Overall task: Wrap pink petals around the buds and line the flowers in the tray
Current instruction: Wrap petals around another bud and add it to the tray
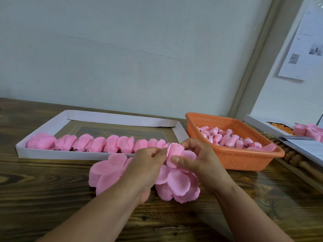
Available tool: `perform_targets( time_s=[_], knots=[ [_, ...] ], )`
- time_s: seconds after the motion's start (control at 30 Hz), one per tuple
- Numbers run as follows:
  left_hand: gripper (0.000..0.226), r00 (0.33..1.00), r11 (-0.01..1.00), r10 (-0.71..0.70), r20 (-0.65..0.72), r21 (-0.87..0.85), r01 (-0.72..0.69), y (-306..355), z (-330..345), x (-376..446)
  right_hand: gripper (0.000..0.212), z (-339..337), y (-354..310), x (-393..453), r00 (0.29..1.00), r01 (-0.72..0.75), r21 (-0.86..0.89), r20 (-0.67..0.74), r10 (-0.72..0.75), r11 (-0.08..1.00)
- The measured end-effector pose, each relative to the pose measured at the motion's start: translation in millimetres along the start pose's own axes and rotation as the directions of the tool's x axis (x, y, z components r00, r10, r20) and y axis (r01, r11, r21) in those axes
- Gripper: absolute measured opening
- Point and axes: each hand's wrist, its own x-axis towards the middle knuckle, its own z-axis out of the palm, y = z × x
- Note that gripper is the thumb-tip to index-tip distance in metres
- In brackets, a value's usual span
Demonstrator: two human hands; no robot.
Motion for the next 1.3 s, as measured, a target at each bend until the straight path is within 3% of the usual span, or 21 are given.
perform_targets(
  time_s=[0.13, 0.27, 0.4, 0.53, 0.73, 1.1, 1.2, 1.3],
  knots=[
    [0.029, 1.000, 1.000, -0.022, -0.004, -0.010, 0.022, -1, -1, 1, 0.040, 2, 5, -2, 0.999, -0.023, 0.034, -0.045, 0.025, 0.999],
    [0.024, 0.999, 0.997, -0.033, 0.042, -0.063, 0.036, -2, -1, 2, 0.030, 3, 8, -2, 0.998, -0.055, 0.130, -0.029, 0.059, 0.990],
    [0.019, 0.994, 0.980, -0.029, 0.105, -0.191, 0.049, 0, -1, 0, 0.050, 4, 10, 0, 0.996, -0.060, 0.184, -0.055, 0.071, 0.981],
    [0.019, 0.991, 0.965, -0.033, 0.132, -0.253, 0.066, 1, -2, 0, 0.035, 5, 8, -2, 0.994, -0.060, 0.153, -0.083, 0.073, 0.986],
    [0.014, 0.987, 0.952, -0.052, 0.151, -0.292, 0.095, 2, -3, 0, 0.022, 4, 1, -5, 0.992, 0.028, -0.173, -0.114, -0.048, 0.985],
    [0.014, 0.990, 0.984, -0.061, 0.127, -0.161, 0.081, 4, -5, 0, 0.024, 0, -5, 1, 0.998, -0.011, -0.063, 0.058, 0.014, 0.998],
    [0.014, 0.989, 0.990, -0.053, 0.136, -0.121, 0.070, 4, -7, 0, 0.007, 1, -4, 0, 0.999, 0.015, -0.041, 0.034, -0.014, 0.999],
    [0.011, 0.994, 0.983, -0.055, 0.097, -0.167, 0.071, 4, -7, 2, 0.012, 5, -2, -1, 0.999, 0.028, -0.021, -0.030, -0.028, 0.999]
  ],
)
